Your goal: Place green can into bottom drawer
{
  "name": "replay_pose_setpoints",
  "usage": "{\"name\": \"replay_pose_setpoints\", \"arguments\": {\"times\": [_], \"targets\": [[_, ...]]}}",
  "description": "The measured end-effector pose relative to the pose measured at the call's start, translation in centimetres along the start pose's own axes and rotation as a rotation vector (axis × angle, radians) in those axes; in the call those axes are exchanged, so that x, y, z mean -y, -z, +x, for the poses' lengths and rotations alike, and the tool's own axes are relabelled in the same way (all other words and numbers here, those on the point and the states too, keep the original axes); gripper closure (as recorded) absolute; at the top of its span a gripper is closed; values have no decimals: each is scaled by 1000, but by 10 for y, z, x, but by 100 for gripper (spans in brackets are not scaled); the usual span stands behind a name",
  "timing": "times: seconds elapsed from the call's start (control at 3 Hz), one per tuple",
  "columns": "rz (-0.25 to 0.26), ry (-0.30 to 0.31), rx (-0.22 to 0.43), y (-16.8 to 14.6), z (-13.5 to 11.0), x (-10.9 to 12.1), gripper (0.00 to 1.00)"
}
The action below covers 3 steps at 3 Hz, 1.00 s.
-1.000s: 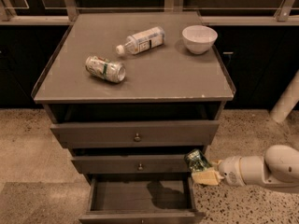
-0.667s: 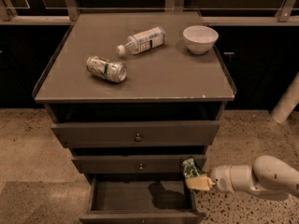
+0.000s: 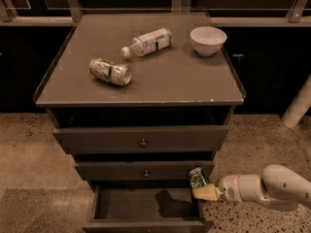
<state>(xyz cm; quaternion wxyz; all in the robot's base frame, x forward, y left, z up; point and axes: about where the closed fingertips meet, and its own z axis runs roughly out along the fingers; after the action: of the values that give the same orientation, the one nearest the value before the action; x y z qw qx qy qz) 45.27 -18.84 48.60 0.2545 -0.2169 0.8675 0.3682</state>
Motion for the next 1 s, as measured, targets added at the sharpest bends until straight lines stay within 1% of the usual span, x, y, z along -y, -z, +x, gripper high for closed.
{"name": "replay_pose_setpoints", "arguments": {"times": [0.33,0.67,1.0], "targets": [[-36,-63,-19,-24,20,25,100],[-91,-179,-43,-64,60,55,100],[-111,-267,-57,-91,87,79,100]]}}
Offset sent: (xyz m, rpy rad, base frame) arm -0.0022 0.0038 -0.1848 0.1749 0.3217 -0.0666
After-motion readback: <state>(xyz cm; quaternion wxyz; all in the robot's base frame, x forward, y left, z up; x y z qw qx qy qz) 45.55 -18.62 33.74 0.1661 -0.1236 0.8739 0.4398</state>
